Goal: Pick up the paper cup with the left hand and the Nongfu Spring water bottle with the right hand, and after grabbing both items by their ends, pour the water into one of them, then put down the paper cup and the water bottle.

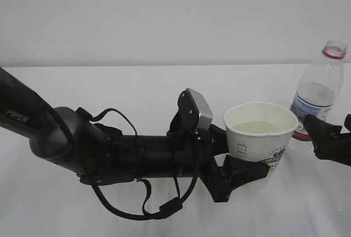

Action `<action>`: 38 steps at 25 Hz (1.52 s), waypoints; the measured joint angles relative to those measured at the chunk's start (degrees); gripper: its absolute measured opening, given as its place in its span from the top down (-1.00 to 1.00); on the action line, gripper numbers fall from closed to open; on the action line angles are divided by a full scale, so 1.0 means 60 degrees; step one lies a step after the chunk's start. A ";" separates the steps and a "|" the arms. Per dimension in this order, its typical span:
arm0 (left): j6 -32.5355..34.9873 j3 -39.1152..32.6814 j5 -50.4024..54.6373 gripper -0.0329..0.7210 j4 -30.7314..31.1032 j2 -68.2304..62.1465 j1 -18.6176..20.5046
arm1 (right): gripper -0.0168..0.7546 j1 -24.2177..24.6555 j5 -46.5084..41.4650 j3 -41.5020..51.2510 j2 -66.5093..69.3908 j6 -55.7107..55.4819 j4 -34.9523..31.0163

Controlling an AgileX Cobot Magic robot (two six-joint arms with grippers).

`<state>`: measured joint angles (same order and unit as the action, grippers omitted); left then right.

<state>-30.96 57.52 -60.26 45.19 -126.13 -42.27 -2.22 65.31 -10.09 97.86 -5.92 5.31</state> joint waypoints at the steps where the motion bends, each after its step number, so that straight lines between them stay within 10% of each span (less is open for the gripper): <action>1: 0.0000 0.0000 0.0000 -0.37 0.0000 0.0000 0.0000 | -0.78 0.0000 0.0000 0.0062 -0.0202 -0.0045 -0.0020; 38: 0.0031 0.0000 0.0035 -0.37 -0.0935 0.0000 0.0000 | -0.75 0.0000 -0.6624 -0.1000 -0.6117 -0.0156 -0.0017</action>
<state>-30.78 57.52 -60.05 39.58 -126.13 -42.27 -2.22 25.56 -16.09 61.16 -6.86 5.20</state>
